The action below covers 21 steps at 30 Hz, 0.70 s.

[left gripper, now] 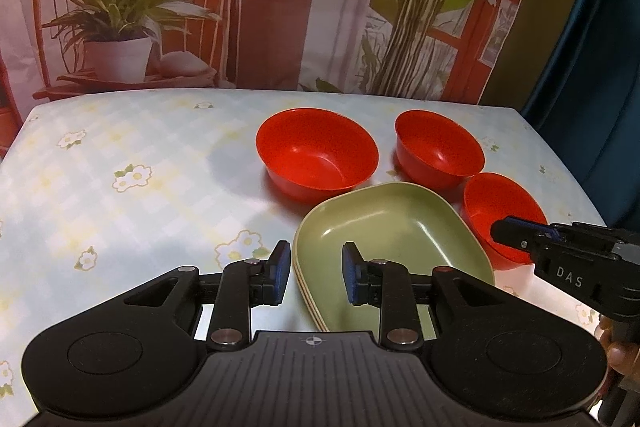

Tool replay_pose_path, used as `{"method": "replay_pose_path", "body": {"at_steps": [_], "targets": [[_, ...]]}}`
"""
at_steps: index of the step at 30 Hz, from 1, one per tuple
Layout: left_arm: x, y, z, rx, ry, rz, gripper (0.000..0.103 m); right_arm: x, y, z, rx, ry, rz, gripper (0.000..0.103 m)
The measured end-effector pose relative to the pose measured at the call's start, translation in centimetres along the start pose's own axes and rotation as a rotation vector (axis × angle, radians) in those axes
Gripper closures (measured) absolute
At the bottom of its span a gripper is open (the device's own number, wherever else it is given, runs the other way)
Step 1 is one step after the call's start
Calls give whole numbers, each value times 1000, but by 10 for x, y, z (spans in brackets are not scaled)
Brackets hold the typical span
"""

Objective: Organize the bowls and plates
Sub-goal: 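Open the left tool and release the plate stack's rim, then move the left tool to a red bowl and close on its rim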

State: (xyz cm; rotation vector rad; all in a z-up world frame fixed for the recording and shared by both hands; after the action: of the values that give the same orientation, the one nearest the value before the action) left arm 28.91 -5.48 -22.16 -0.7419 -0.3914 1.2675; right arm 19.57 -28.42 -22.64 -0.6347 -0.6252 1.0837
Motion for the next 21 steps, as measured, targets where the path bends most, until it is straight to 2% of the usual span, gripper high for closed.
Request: {"method": "replay_pose_path", "body": {"at_steps": [16, 21], "targets": [[-5, -5, -3, 1, 21, -12, 70, 0, -9, 2, -12, -5, 1, 93], [3, -21, -5, -10, 22, -9, 70, -3, -22, -1, -23, -14, 3, 93]]}}
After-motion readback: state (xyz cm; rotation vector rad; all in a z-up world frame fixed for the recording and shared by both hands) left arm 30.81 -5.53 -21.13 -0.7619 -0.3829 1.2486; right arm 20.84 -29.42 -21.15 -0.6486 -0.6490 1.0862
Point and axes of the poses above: each gripper's, at about its wrist camera, not at the fingertips, and z roughly against the way its jaws point, x to its left, y to its underside, the point moved 7 cm from there along -z, roughly the way its jaws point, and after that the axes turned 1 degree about -z, right-handed, at the moved point
